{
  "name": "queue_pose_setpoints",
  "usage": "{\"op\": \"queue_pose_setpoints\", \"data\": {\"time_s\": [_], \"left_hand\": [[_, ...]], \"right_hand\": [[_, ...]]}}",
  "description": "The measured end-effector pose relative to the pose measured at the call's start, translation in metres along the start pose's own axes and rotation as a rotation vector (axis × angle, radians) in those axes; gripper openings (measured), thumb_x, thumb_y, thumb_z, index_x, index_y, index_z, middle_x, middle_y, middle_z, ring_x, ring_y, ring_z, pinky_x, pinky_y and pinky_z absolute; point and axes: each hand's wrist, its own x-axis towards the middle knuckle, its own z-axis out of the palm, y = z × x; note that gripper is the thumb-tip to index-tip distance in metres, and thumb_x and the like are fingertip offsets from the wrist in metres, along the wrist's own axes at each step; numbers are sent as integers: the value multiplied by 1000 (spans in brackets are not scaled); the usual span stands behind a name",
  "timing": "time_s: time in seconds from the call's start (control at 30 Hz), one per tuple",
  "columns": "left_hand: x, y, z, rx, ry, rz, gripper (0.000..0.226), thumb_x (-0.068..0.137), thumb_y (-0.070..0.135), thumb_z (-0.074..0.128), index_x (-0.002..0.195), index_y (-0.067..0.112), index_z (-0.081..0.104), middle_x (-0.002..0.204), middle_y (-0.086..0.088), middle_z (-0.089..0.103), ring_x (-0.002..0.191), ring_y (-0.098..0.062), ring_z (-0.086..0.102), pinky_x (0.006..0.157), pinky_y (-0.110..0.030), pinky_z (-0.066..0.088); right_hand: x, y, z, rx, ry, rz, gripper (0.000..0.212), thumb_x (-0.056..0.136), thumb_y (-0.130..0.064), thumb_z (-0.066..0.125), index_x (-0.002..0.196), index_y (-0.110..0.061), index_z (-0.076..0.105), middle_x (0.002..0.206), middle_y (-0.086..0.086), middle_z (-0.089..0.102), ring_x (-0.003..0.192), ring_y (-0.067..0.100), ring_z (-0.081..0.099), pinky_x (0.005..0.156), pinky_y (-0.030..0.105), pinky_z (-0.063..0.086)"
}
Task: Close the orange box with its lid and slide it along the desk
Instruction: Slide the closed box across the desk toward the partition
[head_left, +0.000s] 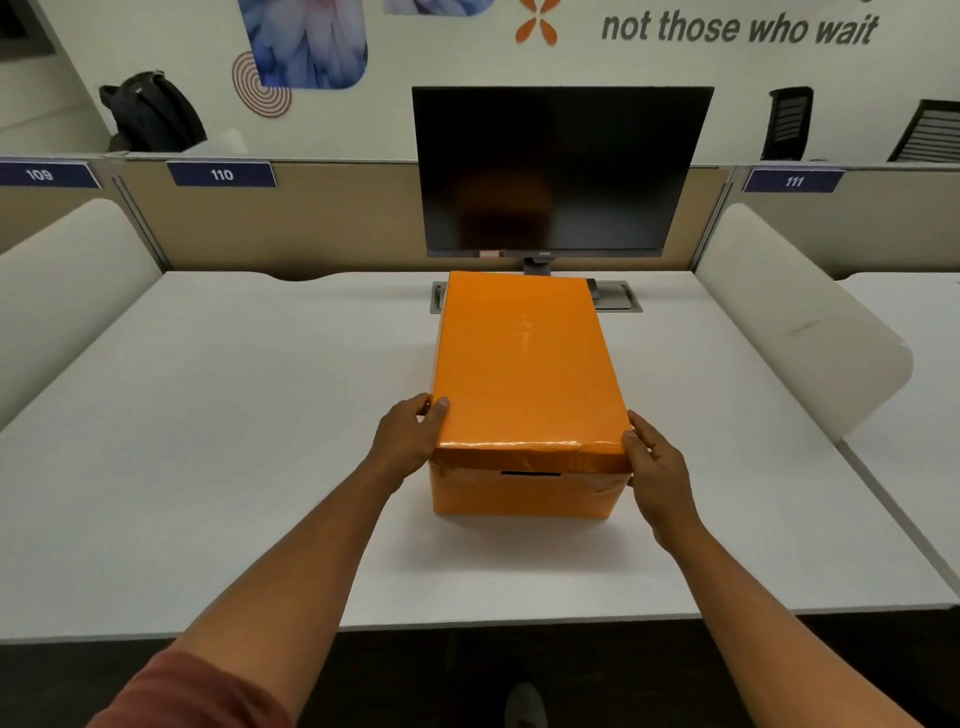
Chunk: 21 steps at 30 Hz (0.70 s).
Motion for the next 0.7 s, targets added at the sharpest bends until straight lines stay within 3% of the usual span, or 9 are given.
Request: {"op": "queue_pose_setpoints", "data": {"time_s": [0.2, 0.33, 0.5, 0.6, 0.7], "left_hand": [[1, -1, 1, 102, -41, 21, 60, 99, 53, 35, 143, 14, 43, 140, -14, 53, 120, -33, 57, 98, -46, 51], [10, -6, -4, 149, -61, 29, 72, 96, 57, 40, 154, 20, 19, 159, -9, 30, 136, -34, 45, 106, -52, 44], [38, 1, -7, 192, -69, 185, 66, 96, 51, 44, 153, 25, 21, 162, -4, 25, 144, -31, 33, 112, -53, 37], [64, 12, -6, 240, -17, 178, 70, 96, 54, 44, 154, 25, 18, 164, -3, 19, 148, -30, 23, 116, -54, 25], [92, 25, -6, 260, -8, 194, 70, 97, 50, 45, 155, 21, 18, 163, -4, 23, 148, -31, 25, 115, -52, 26]], "right_hand": [[-1, 3, 3, -75, 57, -67, 42, 103, -34, 40, 142, -23, 50, 136, 4, 57, 113, 20, 55, 84, 28, 47], [15, -7, 1, -167, 102, -68, 50, 87, -39, 41, 131, -20, 58, 128, 9, 60, 103, 20, 57, 72, 26, 45], [62, -32, -1, -357, 104, -126, 44, 95, -30, 54, 137, -17, 52, 143, 12, 51, 120, 29, 56, 91, 41, 47], [93, -49, 6, -503, -8, -189, 50, 95, -36, 56, 141, -16, 48, 147, 11, 48, 129, 31, 50, 101, 47, 42], [124, -64, 16, -691, -147, -255, 60, 94, -42, 57, 145, -16, 42, 154, 10, 41, 137, 32, 41, 108, 52, 36]]}}
